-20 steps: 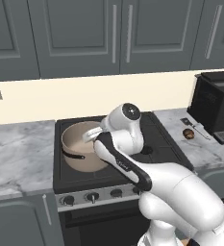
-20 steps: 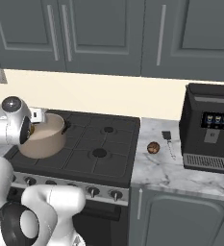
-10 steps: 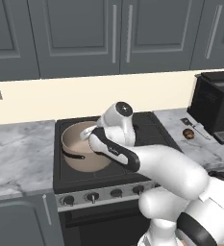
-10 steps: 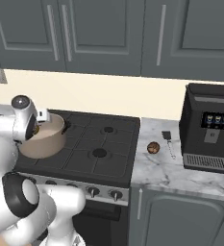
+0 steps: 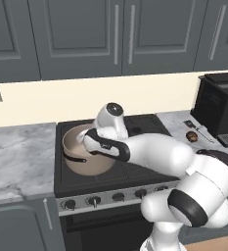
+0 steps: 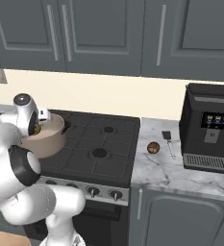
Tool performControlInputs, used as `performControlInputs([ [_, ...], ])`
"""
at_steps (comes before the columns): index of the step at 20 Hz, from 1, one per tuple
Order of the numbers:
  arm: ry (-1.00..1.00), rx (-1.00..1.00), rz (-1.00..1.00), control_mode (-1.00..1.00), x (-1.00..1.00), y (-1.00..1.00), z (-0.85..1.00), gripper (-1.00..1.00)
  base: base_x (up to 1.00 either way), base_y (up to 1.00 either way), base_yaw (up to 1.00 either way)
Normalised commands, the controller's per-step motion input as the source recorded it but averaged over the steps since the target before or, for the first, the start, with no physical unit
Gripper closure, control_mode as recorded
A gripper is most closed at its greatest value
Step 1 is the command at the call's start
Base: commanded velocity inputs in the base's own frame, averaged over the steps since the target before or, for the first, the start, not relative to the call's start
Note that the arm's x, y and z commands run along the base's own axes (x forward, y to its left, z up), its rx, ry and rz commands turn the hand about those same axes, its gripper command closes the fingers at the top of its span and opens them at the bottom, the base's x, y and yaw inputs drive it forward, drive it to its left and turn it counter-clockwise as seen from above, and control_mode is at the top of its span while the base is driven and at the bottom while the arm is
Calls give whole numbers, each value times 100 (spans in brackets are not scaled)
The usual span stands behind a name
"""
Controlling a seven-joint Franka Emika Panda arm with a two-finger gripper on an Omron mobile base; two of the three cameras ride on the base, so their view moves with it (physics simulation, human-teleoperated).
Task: Put the squash and potato in the pot. Retrieve the spatula and lightly stir the vegetables in the pot.
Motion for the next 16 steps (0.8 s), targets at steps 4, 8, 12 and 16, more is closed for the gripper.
performControlInputs([
  [4,2,-7,0,-100,23,14,-23,100,0,0,0],
  [8,2,-4,0,-100,26,3,-16,100,0,0,0],
  [12,5,0,2,-100,24,1,-17,100,0,0,0],
  [16,7,0,2,-100,17,9,-23,100,0,0,0],
])
